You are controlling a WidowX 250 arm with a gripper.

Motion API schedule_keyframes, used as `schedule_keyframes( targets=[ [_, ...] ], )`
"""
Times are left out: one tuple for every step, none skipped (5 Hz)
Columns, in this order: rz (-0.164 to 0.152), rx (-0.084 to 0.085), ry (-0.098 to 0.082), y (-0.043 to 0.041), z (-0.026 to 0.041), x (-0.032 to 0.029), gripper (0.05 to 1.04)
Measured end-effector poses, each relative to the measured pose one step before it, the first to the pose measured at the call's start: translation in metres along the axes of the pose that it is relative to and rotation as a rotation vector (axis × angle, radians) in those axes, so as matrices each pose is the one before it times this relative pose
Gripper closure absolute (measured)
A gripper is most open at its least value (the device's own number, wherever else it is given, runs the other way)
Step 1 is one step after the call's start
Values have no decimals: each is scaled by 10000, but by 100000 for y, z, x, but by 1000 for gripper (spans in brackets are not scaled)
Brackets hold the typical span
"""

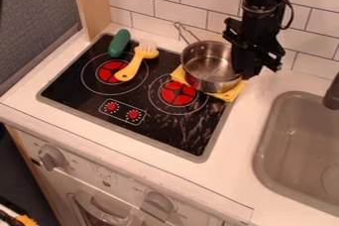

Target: Moved the silver pot to the lower right side of the burner

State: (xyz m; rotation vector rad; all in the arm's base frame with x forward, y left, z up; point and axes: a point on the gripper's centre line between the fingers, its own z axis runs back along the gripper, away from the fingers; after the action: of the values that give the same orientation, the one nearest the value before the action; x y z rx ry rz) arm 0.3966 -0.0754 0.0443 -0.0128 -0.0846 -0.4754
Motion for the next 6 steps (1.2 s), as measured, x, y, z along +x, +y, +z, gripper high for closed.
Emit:
schedule_keyframes(
  targets=[
    [17,66,149,105,2,-236,473],
    [172,18,325,66,-843,-394,175],
    [17,53,15,139,61,-50,96],
    [-32,-31,7,-105,-60,15,245],
    [83,-31,-40,-51,61,54,567],
    [58,99,106,275,-59,-191,824]
  ],
)
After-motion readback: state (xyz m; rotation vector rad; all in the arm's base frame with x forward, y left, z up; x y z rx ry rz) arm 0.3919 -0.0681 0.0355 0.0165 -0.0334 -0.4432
